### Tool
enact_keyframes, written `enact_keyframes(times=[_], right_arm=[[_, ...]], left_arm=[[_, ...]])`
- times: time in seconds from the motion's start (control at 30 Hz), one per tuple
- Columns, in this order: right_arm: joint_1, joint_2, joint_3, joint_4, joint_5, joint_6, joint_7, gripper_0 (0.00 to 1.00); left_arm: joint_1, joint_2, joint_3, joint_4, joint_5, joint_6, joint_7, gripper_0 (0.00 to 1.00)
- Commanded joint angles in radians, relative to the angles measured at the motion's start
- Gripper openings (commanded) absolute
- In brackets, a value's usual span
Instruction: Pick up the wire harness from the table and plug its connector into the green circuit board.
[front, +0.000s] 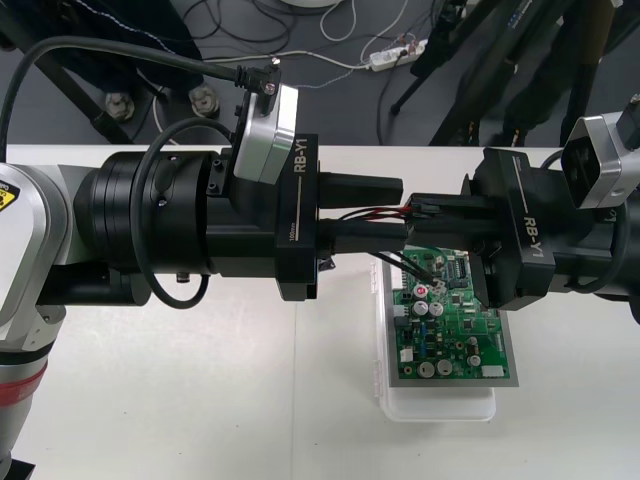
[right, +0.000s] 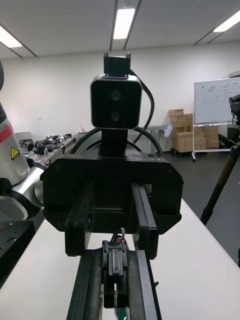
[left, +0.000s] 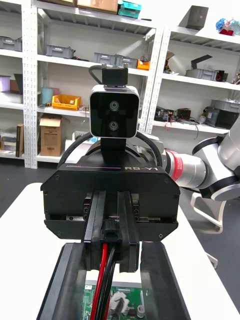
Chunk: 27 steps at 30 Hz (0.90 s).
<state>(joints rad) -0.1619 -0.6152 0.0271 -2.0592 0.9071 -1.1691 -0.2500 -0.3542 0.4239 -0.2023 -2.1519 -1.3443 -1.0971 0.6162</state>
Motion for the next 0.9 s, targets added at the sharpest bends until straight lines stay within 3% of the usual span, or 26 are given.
enact_keyframes(times=[0.03, 0.2, 0.4, 0.83, 0.9], right_arm=[[0.007, 0.011, 0.004, -0.038, 0.007, 0.006, -0.035, 0.0], [0.007, 0.011, 0.007, -0.036, 0.007, 0.003, -0.035, 0.0], [0.007, 0.011, 0.01, -0.038, 0.012, 0.0, -0.034, 0.0], [0.007, 0.011, 0.013, -0.036, 0.013, -0.001, -0.032, 0.0], [0.007, 0.011, 0.013, -0.036, 0.013, -0.001, -0.032, 0.3]], left_arm=[[-0.037, -0.007, -0.02, -0.032, -0.006, 0.048, 0.057, 0.23], [-0.039, 0.0, -0.02, -0.032, -0.007, 0.048, 0.06, 0.18], [-0.042, 0.001, -0.02, -0.032, -0.007, 0.048, 0.063, 0.0], [-0.046, 0.007, -0.023, -0.032, -0.007, 0.048, 0.06, 0.0], [-0.048, 0.009, -0.023, -0.032, -0.007, 0.049, 0.063, 0.0]])
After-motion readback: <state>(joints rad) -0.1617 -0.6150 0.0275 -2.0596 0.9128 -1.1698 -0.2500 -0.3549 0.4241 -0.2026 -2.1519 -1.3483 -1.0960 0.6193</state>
